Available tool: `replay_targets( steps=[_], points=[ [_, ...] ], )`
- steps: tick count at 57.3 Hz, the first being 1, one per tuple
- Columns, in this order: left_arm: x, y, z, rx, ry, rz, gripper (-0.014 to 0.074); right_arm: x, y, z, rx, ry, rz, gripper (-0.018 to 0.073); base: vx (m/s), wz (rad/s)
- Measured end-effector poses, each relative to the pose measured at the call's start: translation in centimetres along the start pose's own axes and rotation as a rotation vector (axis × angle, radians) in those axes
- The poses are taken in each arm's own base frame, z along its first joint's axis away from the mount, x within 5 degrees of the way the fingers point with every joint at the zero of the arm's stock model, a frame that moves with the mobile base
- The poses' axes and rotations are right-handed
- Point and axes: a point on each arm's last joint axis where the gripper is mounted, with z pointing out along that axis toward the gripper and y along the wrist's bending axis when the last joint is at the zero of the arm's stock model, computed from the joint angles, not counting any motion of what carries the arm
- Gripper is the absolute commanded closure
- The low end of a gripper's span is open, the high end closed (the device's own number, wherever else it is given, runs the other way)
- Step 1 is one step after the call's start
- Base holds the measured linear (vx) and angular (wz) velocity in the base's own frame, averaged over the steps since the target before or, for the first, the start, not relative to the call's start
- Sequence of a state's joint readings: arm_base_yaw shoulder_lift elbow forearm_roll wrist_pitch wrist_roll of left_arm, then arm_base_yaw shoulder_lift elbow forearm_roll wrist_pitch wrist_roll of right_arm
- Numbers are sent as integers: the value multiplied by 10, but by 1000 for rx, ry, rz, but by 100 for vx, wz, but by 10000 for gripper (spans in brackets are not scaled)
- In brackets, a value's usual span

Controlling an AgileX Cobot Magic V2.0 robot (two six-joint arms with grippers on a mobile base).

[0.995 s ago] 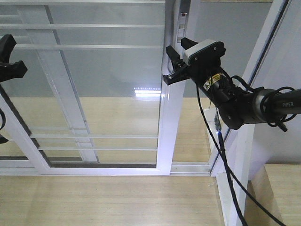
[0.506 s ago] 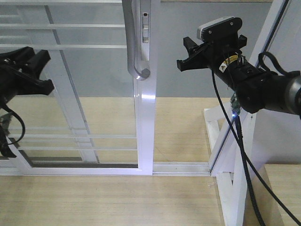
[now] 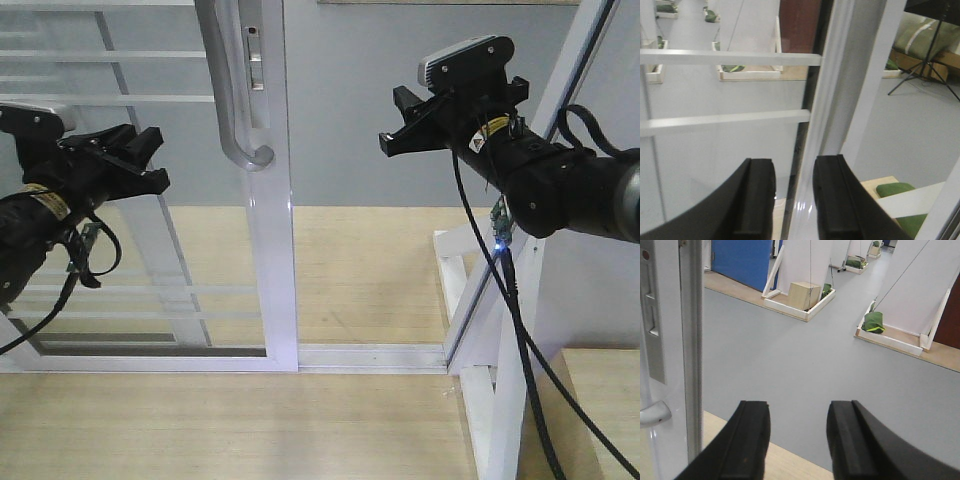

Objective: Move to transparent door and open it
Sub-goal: 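Push the door frame with the left gripper, sliding it farther open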

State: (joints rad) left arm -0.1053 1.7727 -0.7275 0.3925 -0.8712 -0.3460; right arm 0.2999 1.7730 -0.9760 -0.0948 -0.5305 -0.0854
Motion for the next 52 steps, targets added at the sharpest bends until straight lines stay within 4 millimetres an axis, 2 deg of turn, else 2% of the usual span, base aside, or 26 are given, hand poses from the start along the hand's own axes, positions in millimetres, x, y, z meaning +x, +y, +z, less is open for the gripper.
replay_targets(
  steps=[11,34,47,52],
  points=[
    [-2,4,22,29,-16,35,251,0,0,0,1,0,0,203,0,0],
    [-27,1,55,27,-32,217,251,0,0,0,1,-4,-2,203,0,0],
    [-30,9,65,-25,-34,192,248,-1,0,0,3,-14,-1,203,0,0],
    [-27,10,70,-25,-33,192,219,-2,0,0,4,-18,-1,203,0,0]
  ],
)
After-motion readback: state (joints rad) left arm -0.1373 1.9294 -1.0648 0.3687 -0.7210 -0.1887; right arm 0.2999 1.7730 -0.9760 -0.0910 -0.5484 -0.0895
